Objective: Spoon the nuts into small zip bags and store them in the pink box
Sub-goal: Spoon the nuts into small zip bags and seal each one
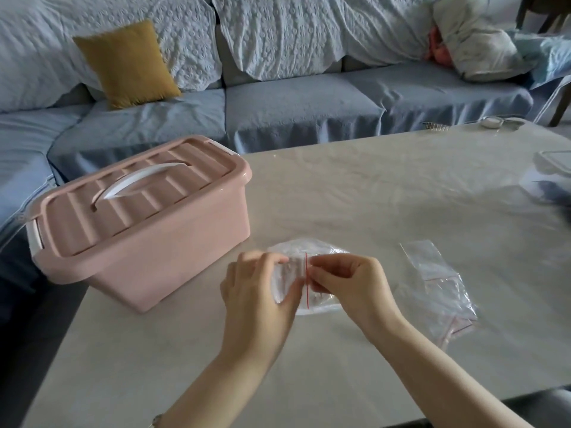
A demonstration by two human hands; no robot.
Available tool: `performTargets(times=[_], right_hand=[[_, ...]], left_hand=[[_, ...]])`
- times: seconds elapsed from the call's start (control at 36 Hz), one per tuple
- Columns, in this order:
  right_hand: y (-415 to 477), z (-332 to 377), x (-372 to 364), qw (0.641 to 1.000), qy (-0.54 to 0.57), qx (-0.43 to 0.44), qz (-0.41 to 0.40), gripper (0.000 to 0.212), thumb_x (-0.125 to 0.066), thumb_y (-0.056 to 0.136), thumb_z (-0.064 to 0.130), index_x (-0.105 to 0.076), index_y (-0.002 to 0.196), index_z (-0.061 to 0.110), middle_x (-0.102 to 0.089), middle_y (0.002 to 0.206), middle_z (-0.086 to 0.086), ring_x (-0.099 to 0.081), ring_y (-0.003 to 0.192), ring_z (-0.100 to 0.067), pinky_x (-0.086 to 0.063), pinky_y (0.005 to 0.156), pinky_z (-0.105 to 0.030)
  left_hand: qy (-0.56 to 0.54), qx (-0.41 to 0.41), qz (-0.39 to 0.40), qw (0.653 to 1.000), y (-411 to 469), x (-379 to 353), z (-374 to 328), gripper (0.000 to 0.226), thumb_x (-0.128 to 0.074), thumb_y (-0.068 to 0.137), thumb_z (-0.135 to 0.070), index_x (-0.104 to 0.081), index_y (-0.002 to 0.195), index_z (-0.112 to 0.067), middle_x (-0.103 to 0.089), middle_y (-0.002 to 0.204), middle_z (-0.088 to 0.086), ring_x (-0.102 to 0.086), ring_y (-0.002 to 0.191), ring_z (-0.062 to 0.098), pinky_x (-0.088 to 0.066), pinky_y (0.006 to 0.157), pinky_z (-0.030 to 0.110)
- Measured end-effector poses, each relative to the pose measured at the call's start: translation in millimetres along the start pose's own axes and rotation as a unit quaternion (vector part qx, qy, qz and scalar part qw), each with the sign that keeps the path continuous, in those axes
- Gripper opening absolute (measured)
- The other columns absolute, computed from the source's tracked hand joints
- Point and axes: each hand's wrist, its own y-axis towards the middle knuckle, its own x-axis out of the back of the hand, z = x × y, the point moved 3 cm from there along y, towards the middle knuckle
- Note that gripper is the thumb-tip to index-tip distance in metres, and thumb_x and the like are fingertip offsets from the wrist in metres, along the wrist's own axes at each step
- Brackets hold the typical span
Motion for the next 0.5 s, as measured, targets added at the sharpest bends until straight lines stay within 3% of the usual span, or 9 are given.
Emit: performTargets(times=[0.08, 0.14, 0.19, 0.25, 0.31, 0.36, 0.5], right_hand=[[-1.4, -0.6, 3.7, 0.999, 0.006, 0.012, -0.037, 0.034, -0.066, 0.079, -0.005, -0.069, 0.062, 0.025, -0.069, 0.056, 0.007, -0.064, 0.053, -0.004, -0.051, 0.058, -0.013], [-2.4, -0.2, 6.3, 0.998, 0.005, 0.023, -0.054, 0.037, -0.068, 0.078, -0.005, -0.069, 0.057, 0.026, -0.070, 0.058, 0.004, -0.064, 0.055, -0.007, -0.052, 0.060, -0.015], [-3.7, 0.9, 7.3, 0.998, 0.010, 0.034, -0.054, 0.037, -0.069, 0.077, -0.003, -0.069, 0.055, 0.026, -0.070, 0.059, 0.003, -0.064, 0.055, -0.007, -0.052, 0.059, -0.014], [-5.8, 1.8, 6.2, 0.998, 0.014, 0.036, -0.041, 0.032, -0.070, 0.077, 0.001, -0.069, 0.058, 0.027, -0.070, 0.059, 0.006, -0.064, 0.056, -0.003, -0.048, 0.058, -0.010], [-7.2, 0.6, 5.7, 0.999, 0.008, 0.033, -0.035, 0.027, -0.071, 0.077, 0.003, -0.069, 0.063, 0.026, -0.070, 0.060, 0.008, -0.064, 0.058, 0.000, -0.046, 0.058, -0.008], [-7.6, -2.4, 7.2, 0.999, 0.007, 0.024, -0.043, 0.025, -0.072, 0.075, 0.002, -0.070, 0.064, 0.023, -0.071, 0.061, 0.007, -0.065, 0.059, -0.002, -0.047, 0.059, -0.009], [-5.9, -9.7, 9.1, 0.998, 0.023, -0.014, -0.049, 0.023, -0.077, 0.069, 0.000, -0.069, 0.063, 0.021, -0.071, 0.060, 0.003, -0.065, 0.056, -0.004, -0.047, 0.058, -0.009]], left_hand=[[0.085, -0.030, -0.015, 0.996, -2.8, -2.0, -3.8, 0.043, -0.075, 0.064, -0.033, -0.052, 0.101, -0.031, -0.035, 0.110, -0.002, -0.036, 0.101, 0.021, -0.024, 0.084, 0.035], [0.103, -0.085, -0.023, 0.991, -4.9, -2.1, -9.5, 0.030, -0.065, 0.071, -0.031, -0.052, 0.099, -0.030, -0.036, 0.112, 0.001, -0.038, 0.101, 0.024, -0.023, 0.087, 0.033], [0.068, -0.106, 0.022, 0.992, -5.2, -4.1, -13.9, 0.018, -0.051, 0.079, -0.037, -0.052, 0.097, -0.032, -0.044, 0.103, -0.006, -0.045, 0.089, 0.016, -0.026, 0.082, 0.024], [0.001, -0.062, 0.094, 0.994, -6.2, -6.0, -17.2, 0.017, -0.051, 0.084, -0.043, -0.057, 0.095, -0.032, -0.056, 0.088, -0.013, -0.053, 0.079, 0.007, -0.036, 0.075, 0.022], [-0.101, 0.033, 0.152, 0.983, -7.5, -7.3, -20.0, 0.010, -0.061, 0.084, -0.042, -0.057, 0.087, -0.033, -0.062, 0.075, -0.010, -0.058, 0.073, 0.005, -0.044, 0.066, 0.018], [-0.144, 0.081, 0.151, 0.975, -7.9, -7.5, -20.2, 0.014, -0.069, 0.079, -0.034, -0.055, 0.078, -0.031, -0.064, 0.069, -0.008, -0.060, 0.068, 0.002, -0.046, 0.061, 0.014], [-0.127, 0.097, 0.137, 0.978, -7.7, -9.6, -17.4, 0.018, -0.076, 0.073, -0.027, -0.058, 0.071, -0.027, -0.064, 0.070, -0.009, -0.061, 0.069, 0.000, -0.048, 0.062, 0.015]])
